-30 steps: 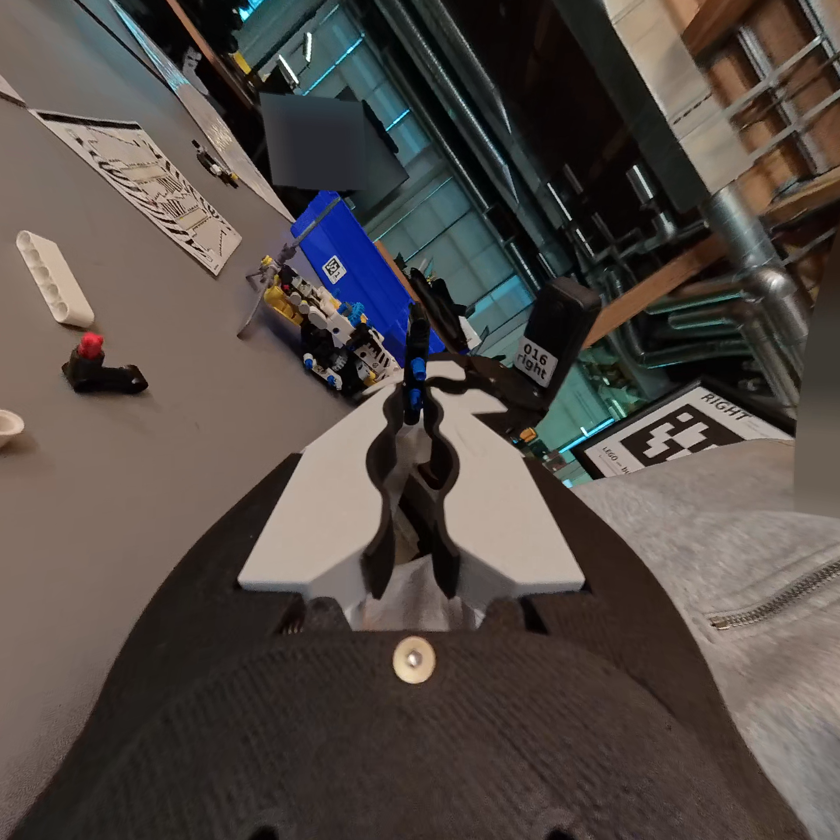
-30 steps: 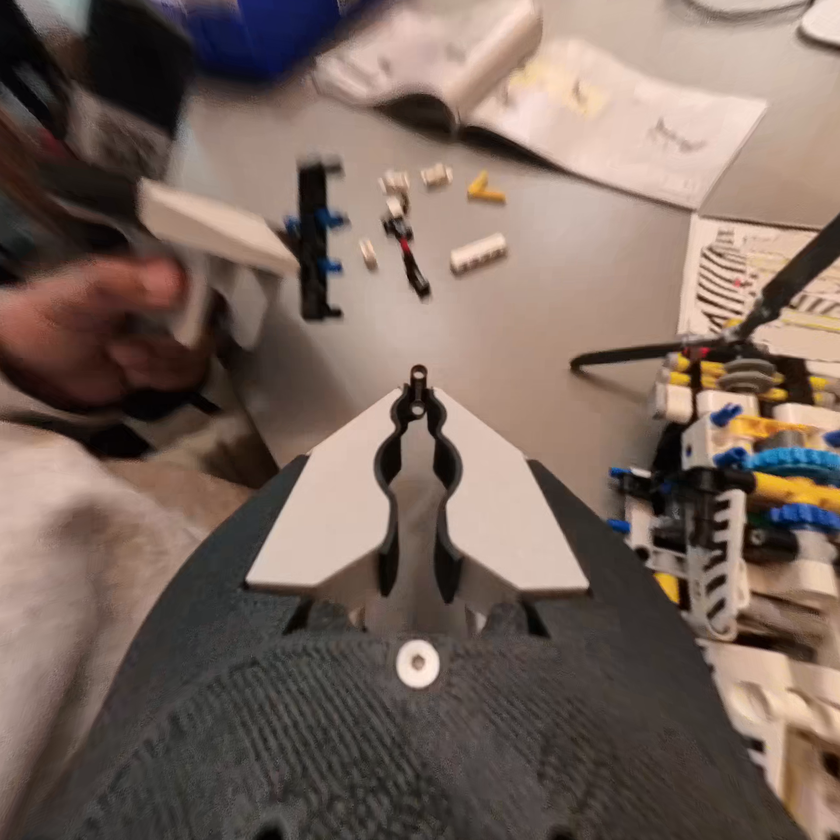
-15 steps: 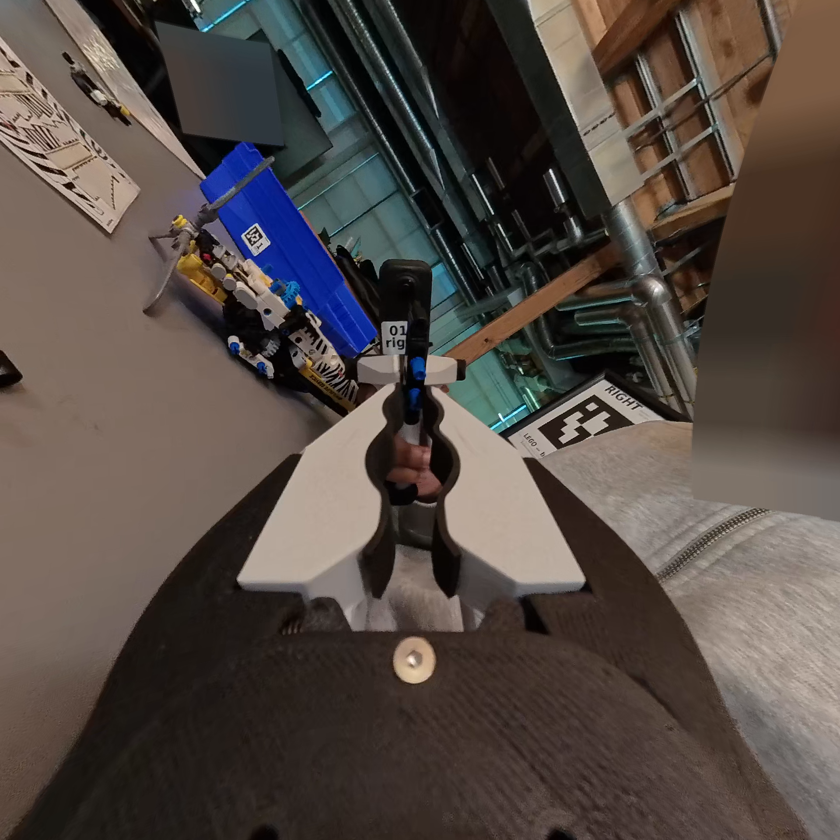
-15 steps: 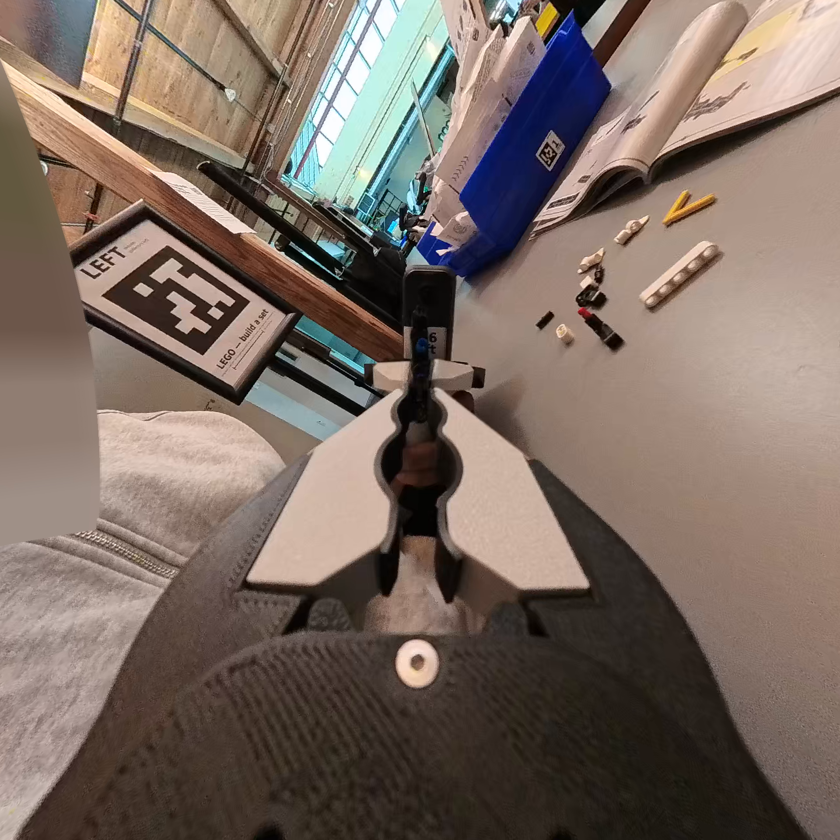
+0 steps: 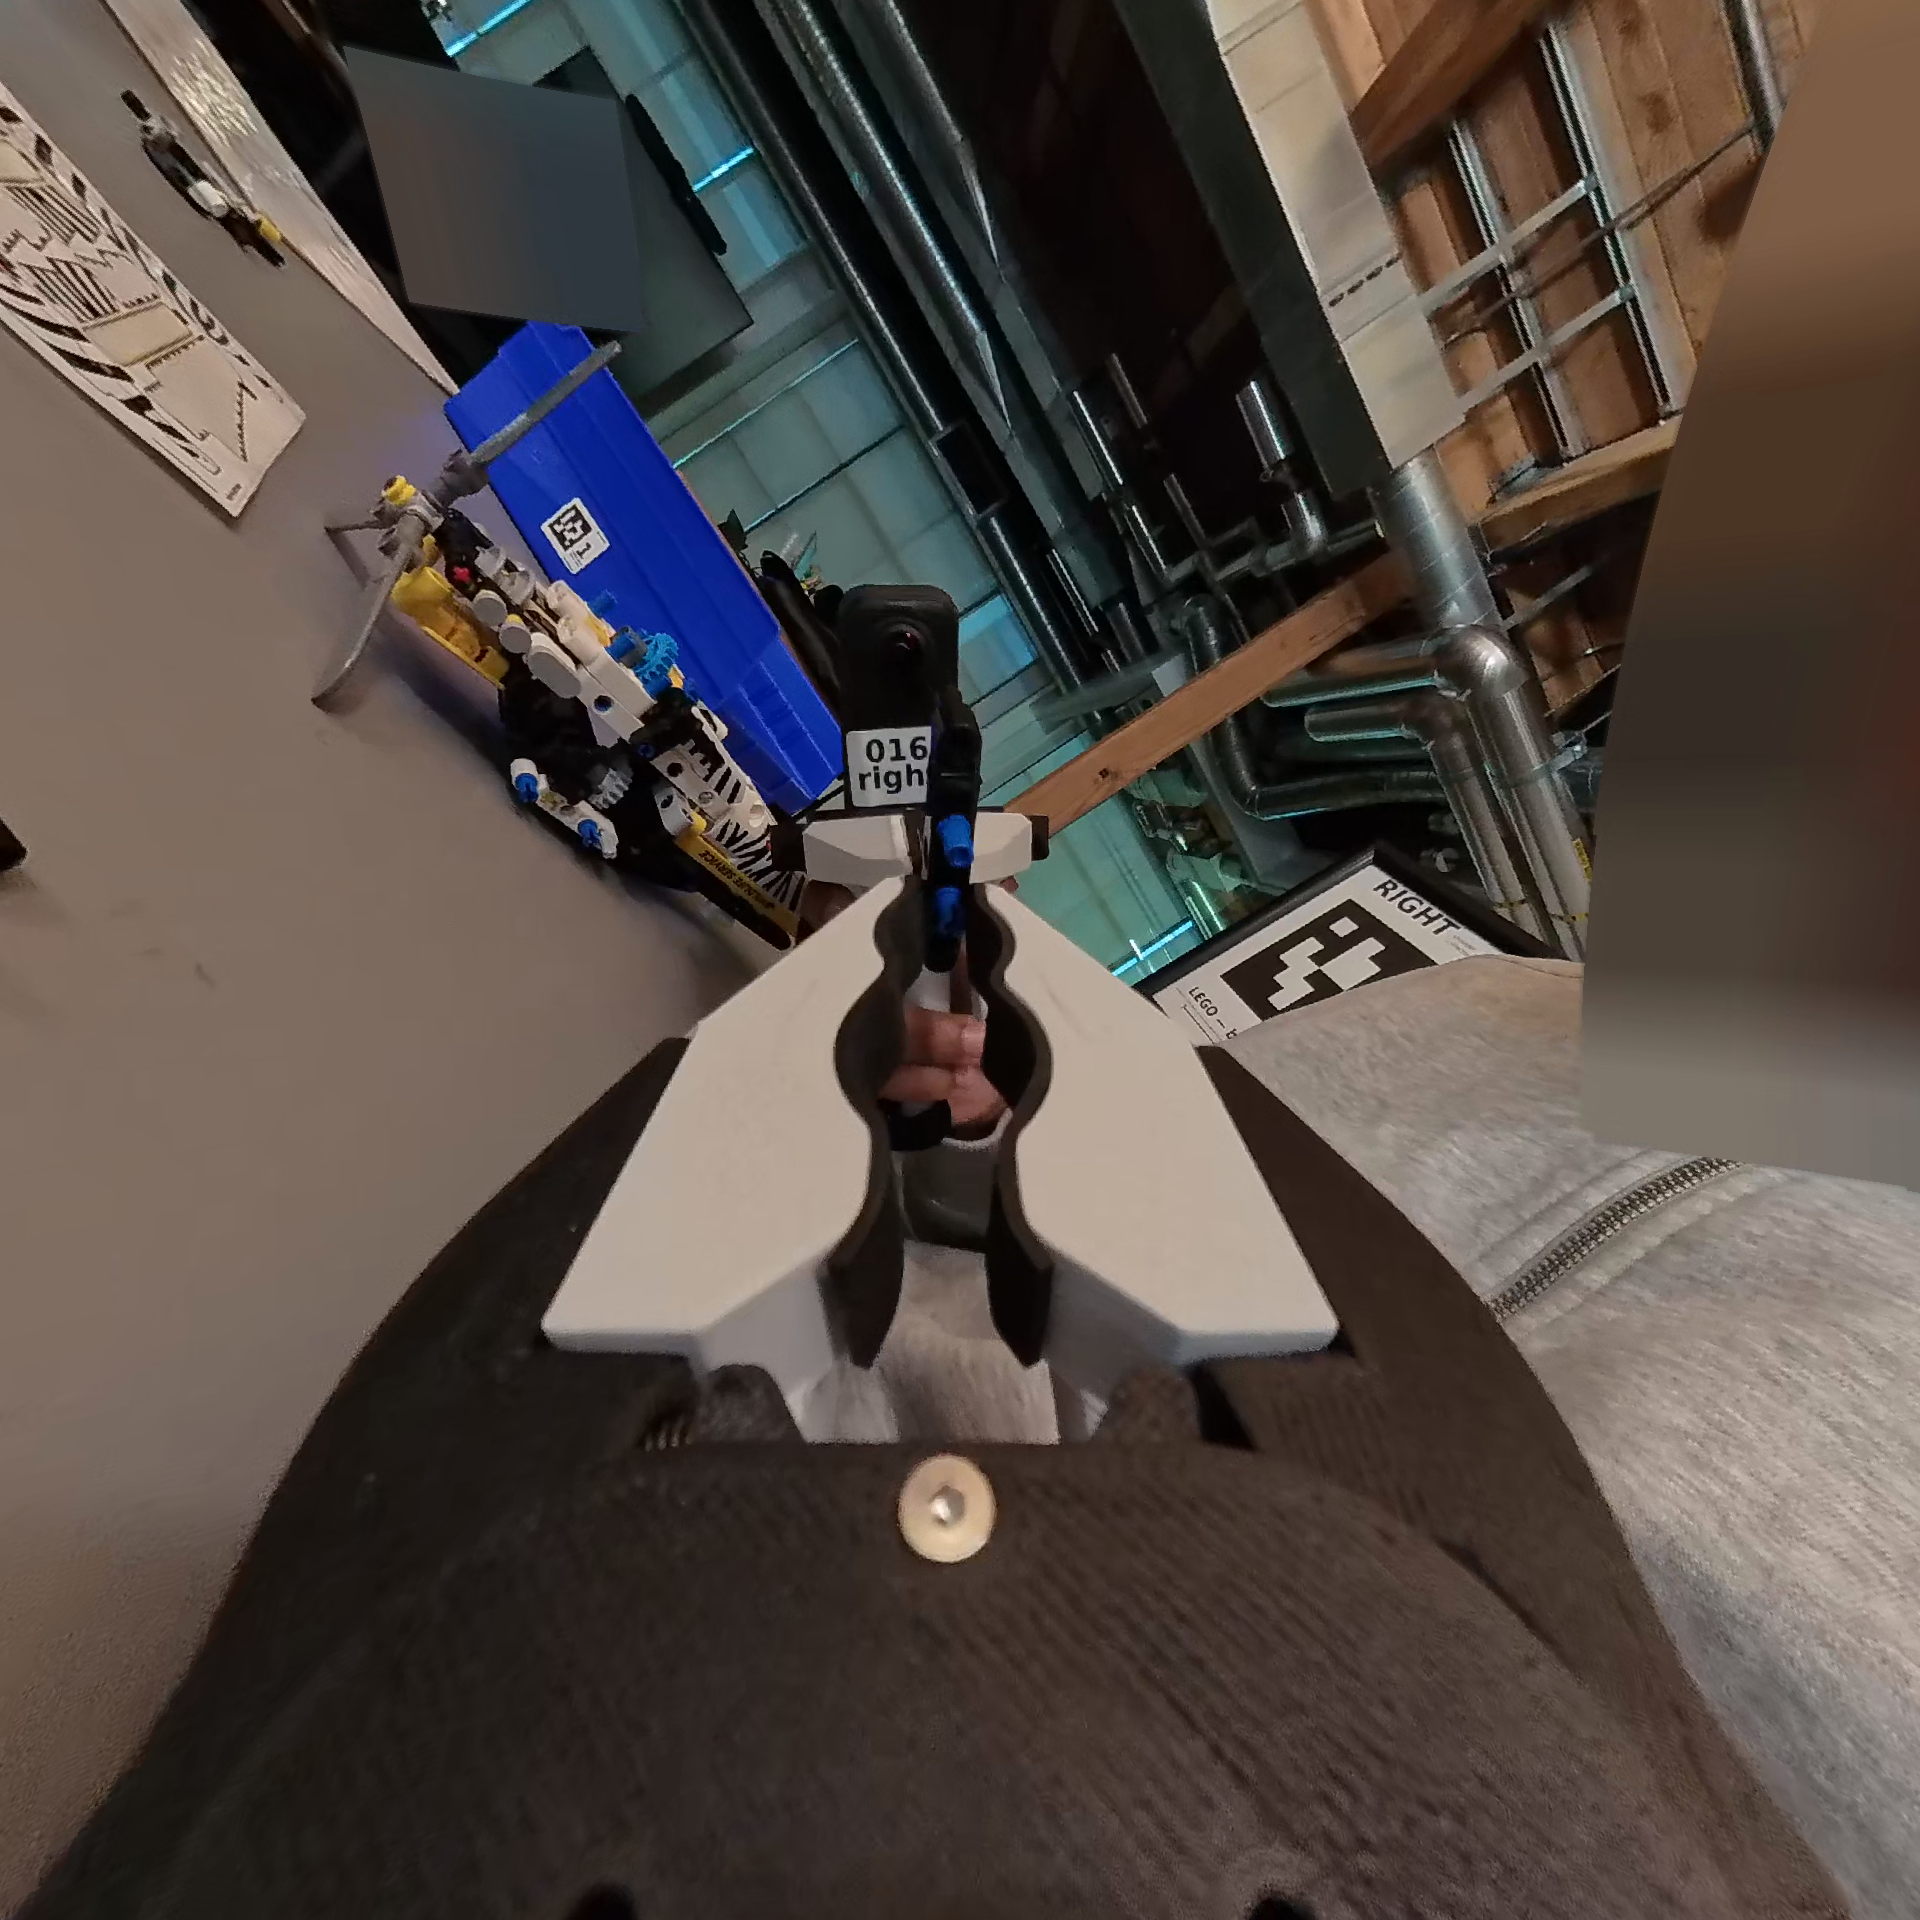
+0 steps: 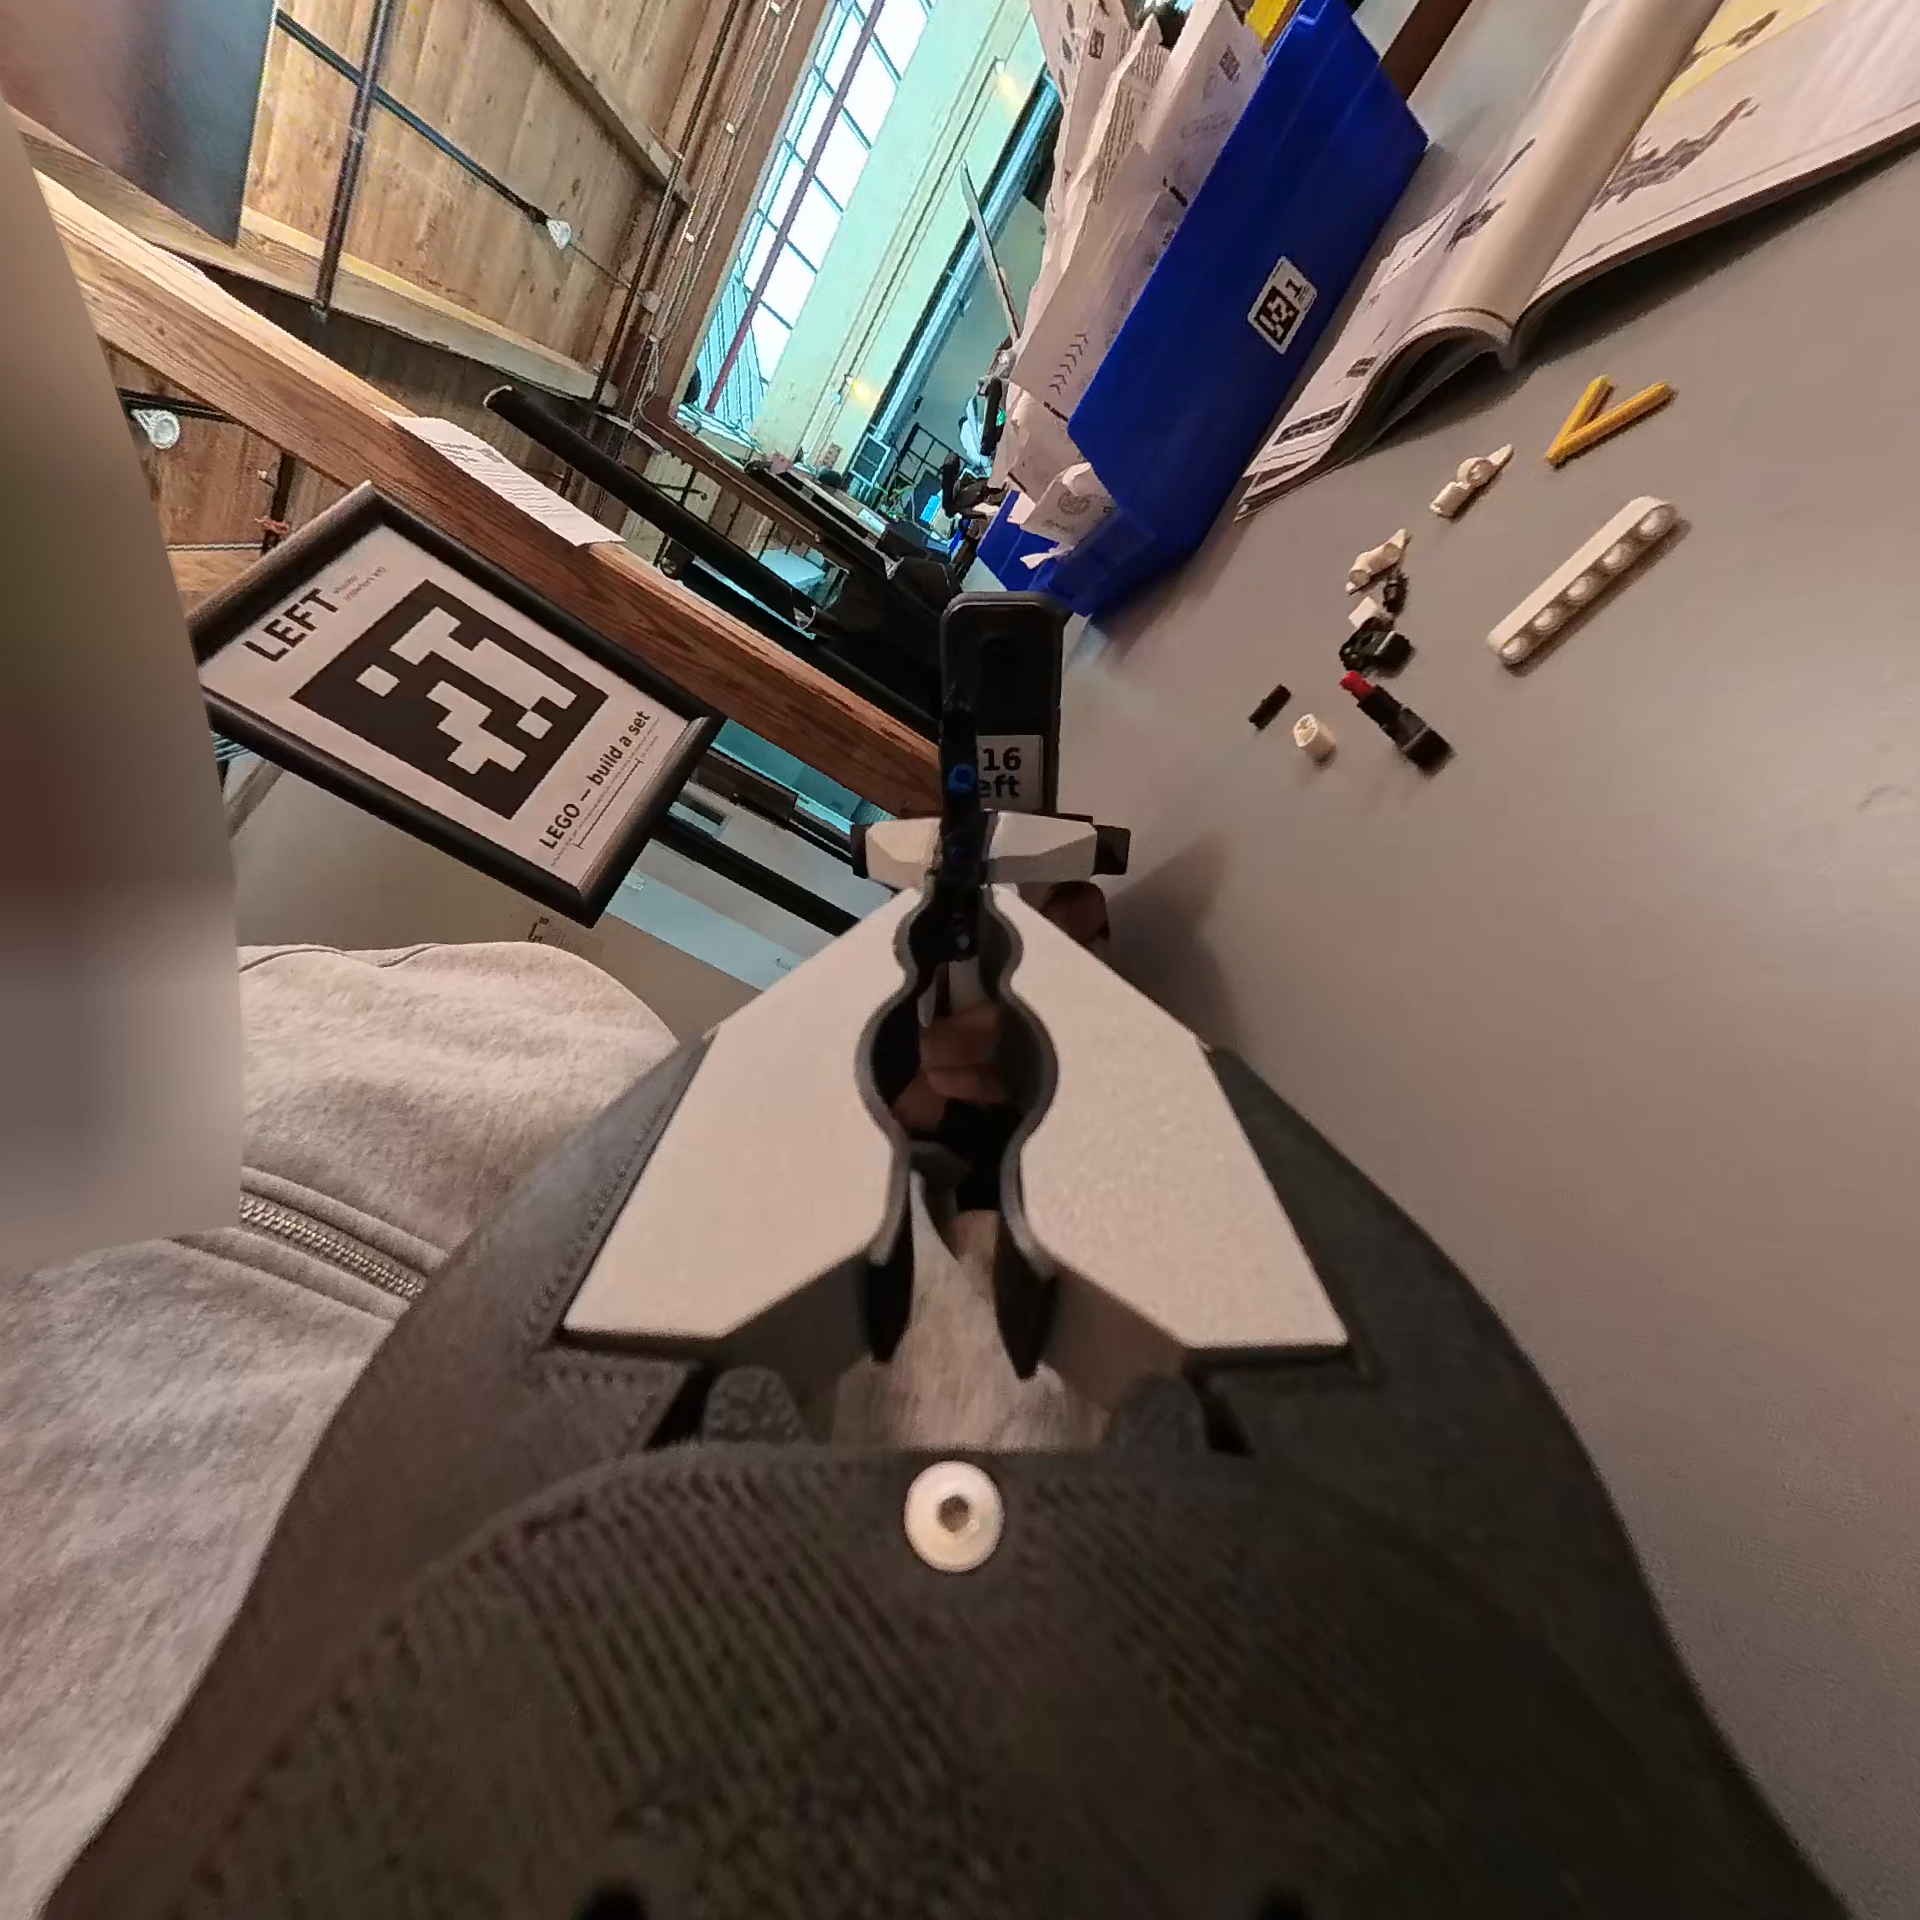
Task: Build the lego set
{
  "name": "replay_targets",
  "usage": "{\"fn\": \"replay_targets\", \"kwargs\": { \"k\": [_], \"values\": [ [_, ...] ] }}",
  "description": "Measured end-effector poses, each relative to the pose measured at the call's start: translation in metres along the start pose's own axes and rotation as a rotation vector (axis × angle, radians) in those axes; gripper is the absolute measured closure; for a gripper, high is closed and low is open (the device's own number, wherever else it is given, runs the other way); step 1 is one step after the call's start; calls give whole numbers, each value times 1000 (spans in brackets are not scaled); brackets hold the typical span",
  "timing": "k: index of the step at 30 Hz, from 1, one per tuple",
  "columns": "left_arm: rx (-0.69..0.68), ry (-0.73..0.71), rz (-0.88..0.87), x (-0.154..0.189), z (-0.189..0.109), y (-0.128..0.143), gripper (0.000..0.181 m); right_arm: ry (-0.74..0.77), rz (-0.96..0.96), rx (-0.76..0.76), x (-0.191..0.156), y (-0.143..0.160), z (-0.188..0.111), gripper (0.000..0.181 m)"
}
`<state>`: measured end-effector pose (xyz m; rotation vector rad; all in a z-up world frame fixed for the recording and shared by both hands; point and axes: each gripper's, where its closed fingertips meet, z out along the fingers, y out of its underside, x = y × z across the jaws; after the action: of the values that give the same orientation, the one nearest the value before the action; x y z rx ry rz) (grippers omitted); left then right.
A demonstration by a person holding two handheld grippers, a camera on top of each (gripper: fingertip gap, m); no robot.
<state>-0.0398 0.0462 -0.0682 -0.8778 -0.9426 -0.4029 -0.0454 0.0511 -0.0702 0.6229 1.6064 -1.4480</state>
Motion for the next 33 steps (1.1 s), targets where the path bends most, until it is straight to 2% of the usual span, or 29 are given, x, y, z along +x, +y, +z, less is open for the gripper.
{"fn": "replay_targets", "kwargs": {
  "k": [8,14,20,33],
  "values": [
    [-70,-4,-22,3,-1,12,177,-11,48,-76,-2,15,-2,177],
    [-134,-13,-74,8,-9,44,177,-3,118,-190,-7,50,-7,177],
    [-106,-19,-109,7,-15,62,177,25,128,-290,-7,77,-8,177],
    [-92,-7,-113,9,-15,57,177,39,61,-249,-8,72,-3,174]
  ]
}}
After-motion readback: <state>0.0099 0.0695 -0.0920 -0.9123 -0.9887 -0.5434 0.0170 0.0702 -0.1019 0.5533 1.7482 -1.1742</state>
